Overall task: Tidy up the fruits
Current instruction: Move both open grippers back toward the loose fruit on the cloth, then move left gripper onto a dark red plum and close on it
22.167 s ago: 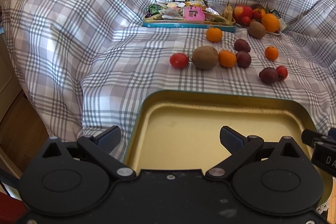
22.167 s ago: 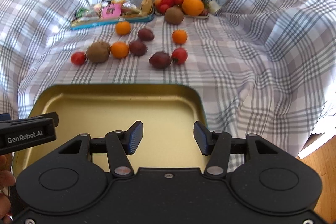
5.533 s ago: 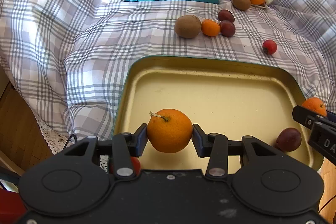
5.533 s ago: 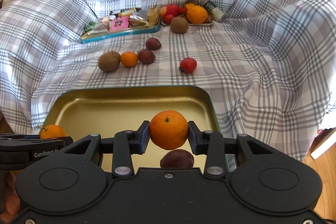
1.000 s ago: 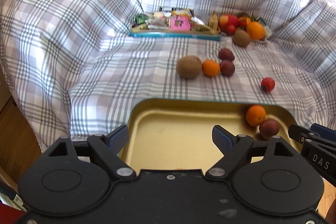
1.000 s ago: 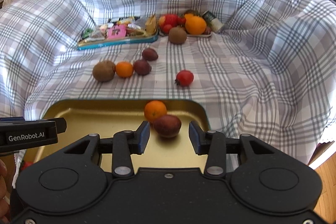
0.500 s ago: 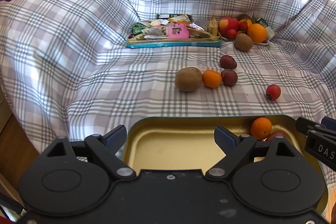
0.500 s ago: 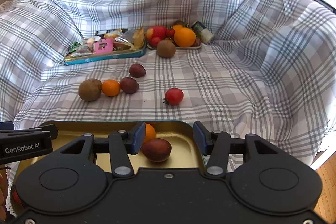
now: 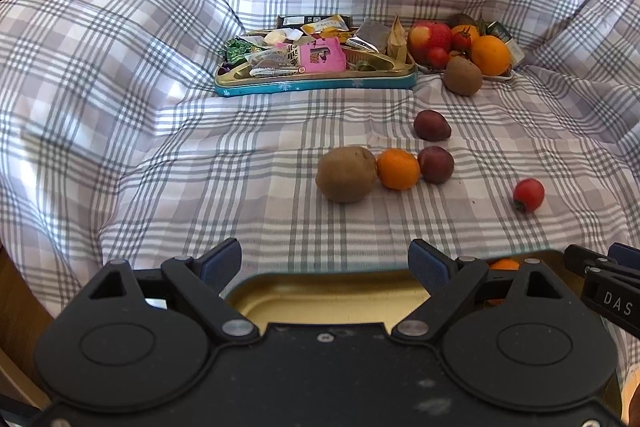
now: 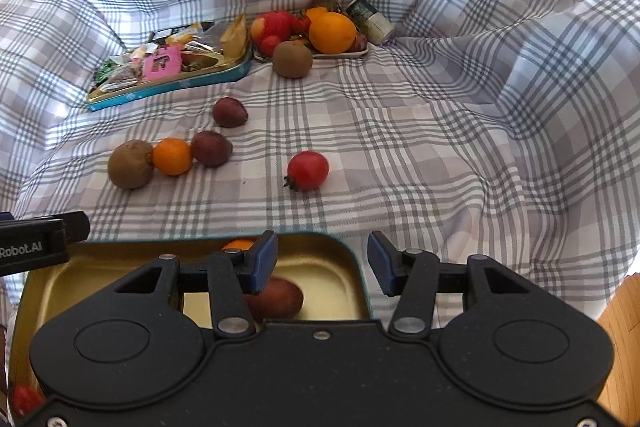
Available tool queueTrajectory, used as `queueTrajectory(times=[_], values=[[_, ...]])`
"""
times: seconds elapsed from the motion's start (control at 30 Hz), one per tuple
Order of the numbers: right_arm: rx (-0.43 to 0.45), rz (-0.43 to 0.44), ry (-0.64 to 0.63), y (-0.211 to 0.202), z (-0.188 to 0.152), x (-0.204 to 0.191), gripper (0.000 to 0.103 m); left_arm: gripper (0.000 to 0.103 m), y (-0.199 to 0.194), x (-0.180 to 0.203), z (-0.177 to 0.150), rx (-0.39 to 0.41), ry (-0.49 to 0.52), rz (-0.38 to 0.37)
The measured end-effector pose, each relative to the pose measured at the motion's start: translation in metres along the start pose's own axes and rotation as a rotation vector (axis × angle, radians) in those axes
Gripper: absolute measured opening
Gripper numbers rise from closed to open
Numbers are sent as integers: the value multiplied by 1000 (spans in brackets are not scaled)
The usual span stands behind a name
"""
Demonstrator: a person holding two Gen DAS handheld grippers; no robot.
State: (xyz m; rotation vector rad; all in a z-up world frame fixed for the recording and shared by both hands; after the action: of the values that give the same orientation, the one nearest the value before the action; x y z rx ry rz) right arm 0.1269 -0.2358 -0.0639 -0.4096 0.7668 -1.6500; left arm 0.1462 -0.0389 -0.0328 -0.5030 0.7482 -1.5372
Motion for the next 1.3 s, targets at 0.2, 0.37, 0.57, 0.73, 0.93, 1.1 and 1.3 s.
queueTrajectory(times=[0.2,0.37,0.57,0.73,0.93,1.1,1.3], values=[[-45,-7,4,20,19,7,57,93,23,4,25,-63,13,-7],[-101,11,1,36,38,12,57,93,42,14,52,-117,35,-33],[-112,21,24,50,62,23,57,93,55,24,89,-122,21,-95],[-87,5,33,58,81,31,57,93,67,34,116,-95,41,-122],[-59,6,52,68,96,39,57,93,89,51,129,-93,85,-158],[-56,-5,52,76,98,43,57,93,108,71,129,-110,109,-178],[-70,-13,70,83,95,52,57,92,131,94,126,-140,132,-186]])
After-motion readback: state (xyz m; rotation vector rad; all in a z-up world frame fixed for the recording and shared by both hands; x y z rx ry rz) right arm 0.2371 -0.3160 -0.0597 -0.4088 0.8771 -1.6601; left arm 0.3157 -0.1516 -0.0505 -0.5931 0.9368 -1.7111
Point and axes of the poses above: each gripper's, at about its wrist camera, not at the fingertips, and y roughly the way its jaws point, x to its right, z to its top, the point moved 6 cm from there along y, roughly the way its jaws point, and after that the axes turned 4 degrees about z, right-handed, at the moved point
